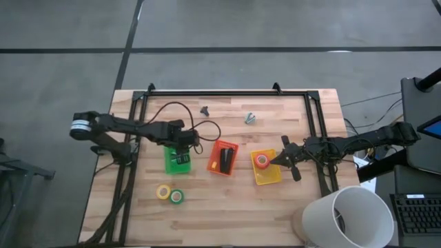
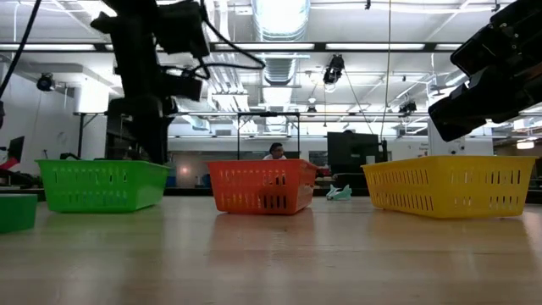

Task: Pick and place Stapler, Stapler remover, tape
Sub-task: Adjust the green bin, then put the black staple remover into the green bin

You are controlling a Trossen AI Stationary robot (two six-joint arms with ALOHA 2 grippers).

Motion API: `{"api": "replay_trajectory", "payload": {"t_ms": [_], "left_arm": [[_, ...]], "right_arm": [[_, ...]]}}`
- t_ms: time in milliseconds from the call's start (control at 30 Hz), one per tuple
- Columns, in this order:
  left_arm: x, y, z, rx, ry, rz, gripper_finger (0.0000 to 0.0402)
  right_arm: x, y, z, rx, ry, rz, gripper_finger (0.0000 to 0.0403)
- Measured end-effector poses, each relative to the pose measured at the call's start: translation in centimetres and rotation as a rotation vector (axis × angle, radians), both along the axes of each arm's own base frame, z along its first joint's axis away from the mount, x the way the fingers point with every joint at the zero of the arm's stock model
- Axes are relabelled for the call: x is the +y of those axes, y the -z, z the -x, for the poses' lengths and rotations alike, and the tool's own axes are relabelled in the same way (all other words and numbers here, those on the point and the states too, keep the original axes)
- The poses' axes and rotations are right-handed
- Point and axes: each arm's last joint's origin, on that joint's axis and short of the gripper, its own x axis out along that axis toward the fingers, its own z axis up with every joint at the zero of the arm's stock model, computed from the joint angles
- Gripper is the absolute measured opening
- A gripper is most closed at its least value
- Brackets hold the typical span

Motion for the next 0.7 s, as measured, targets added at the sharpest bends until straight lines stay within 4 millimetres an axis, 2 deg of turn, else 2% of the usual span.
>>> {"api": "replay_trajectory", "payload": {"t_ms": [200,333,433,500,600,700], "left_arm": [[0.0,-2.5,-0.5,-0.091,-0.013,-0.003,0.0131],[1.0,-3.6,-1.8,-0.252,-0.083,-0.057,0.0131],[2.3,-4.1,-2.9,-0.397,-0.177,-0.03,0.0131],[3.5,-4.2,-3.2,-0.481,-0.303,-0.005,0.0131],[6.0,-4.4,-3.0,-0.588,-0.529,0.052,0.0131],[8.2,-4.4,-2.5,-0.637,-0.622,0.12,0.0131]], "right_arm": [[0.0,0.0,0.0,0.0,-0.001,0.0,0.0008],[0.0,0.0,0.0,0.0,-0.001,0.004,0.0008],[0.0,0.0,0.0,-0.001,0.011,0.01,0.0008],[0.0,0.0,0.0,0.0,0.014,0.004,0.0008],[0.0,0.0,0.0,0.0,0.014,0.003,0.0008],[0.0,0.0,0.0,0.001,0.014,0.002,0.0008]]}}
